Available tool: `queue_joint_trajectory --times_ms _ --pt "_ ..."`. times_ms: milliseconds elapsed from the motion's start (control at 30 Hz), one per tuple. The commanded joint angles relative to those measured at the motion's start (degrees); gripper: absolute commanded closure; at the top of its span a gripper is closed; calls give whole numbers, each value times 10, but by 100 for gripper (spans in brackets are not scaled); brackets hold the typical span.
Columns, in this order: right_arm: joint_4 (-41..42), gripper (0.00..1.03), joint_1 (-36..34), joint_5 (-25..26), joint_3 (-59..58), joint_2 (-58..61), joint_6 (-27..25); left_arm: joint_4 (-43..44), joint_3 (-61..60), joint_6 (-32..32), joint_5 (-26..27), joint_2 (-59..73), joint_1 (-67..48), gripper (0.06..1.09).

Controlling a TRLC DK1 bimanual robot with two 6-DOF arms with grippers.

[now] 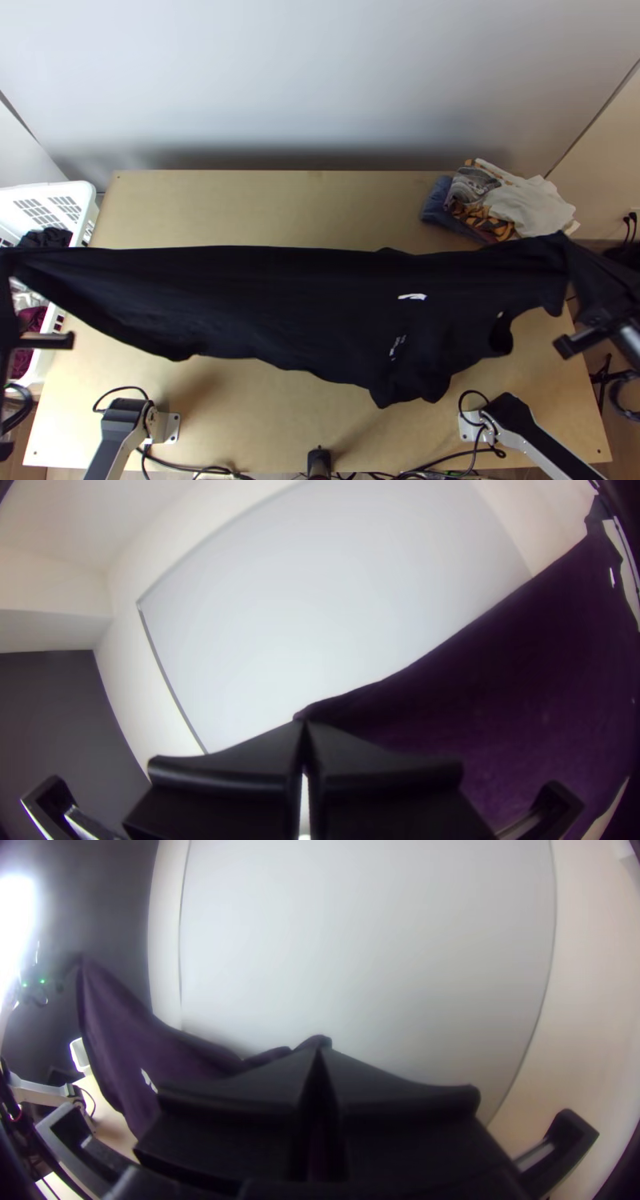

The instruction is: Fold the t-shirt

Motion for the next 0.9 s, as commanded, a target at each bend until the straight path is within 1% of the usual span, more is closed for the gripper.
queue_joint_trajectory --times_ms 0,300,633,867 --pt "47 100 -2 -3 -86 -11 7 22 -119 21 3 -17 -4 105" --pt "160 100 -12 -3 -176 17 -5 144 -210 22 8 28 -23 105" --pt "248 100 -18 -20 -232 128 -6 262 -237 22 8 132 -26 105" --pt "331 100 -44 -37 -241 247 3 332 -236 -51 7 249 -13 105"
